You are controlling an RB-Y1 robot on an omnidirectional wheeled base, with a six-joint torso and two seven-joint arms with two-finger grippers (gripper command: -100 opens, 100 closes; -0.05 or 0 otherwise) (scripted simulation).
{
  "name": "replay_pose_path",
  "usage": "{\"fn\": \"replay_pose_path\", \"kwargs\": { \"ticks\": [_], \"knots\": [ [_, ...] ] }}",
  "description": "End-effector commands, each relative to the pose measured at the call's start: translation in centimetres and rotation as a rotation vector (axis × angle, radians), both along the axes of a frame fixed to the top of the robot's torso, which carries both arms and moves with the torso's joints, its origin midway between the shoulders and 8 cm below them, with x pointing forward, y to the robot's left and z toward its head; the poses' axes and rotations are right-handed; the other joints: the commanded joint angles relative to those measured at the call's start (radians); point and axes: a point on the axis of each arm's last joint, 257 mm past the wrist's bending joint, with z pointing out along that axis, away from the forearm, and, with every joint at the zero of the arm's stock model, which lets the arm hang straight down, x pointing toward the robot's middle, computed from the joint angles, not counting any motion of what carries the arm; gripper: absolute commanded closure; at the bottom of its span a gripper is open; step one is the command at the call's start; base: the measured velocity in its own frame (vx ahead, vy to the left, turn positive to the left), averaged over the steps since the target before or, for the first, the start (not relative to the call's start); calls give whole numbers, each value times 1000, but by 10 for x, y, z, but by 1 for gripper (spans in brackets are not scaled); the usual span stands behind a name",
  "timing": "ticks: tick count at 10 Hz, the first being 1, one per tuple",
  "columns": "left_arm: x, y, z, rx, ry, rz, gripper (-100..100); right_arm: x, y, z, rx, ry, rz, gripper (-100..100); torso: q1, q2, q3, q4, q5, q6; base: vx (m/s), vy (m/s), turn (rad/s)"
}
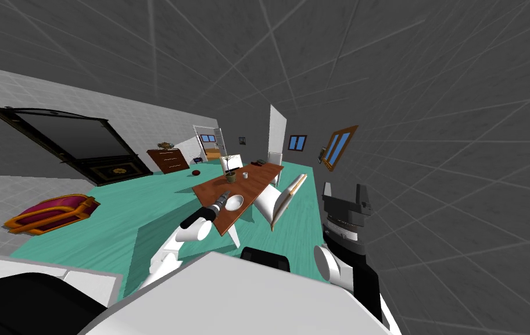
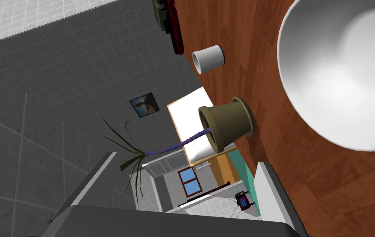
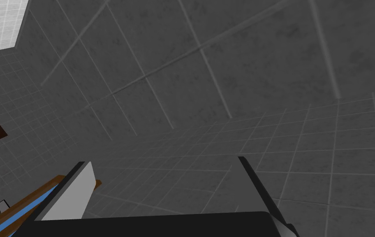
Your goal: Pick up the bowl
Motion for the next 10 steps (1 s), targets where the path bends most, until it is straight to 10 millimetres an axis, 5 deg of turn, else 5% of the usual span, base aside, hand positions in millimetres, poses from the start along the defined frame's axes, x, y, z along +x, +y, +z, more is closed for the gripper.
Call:
{"fn": "replay_pose_path", "kwargs": {
  "ticks": [1, 10],
  "knots": [
    [-5, 3, -10, -3, 43, 0, -100, 0, 0, 0, 0, 0, 0, 0, 0, 0, 0, 0, 0, 0, 23, 12, -37],
    [-57, 37, -97, -29, 358, 7, -100, 0, 0, 0, 0, 0, 0, 0, -1, -1, 0, 0, 0, 0, 35, 8, -49]
  ]
}}
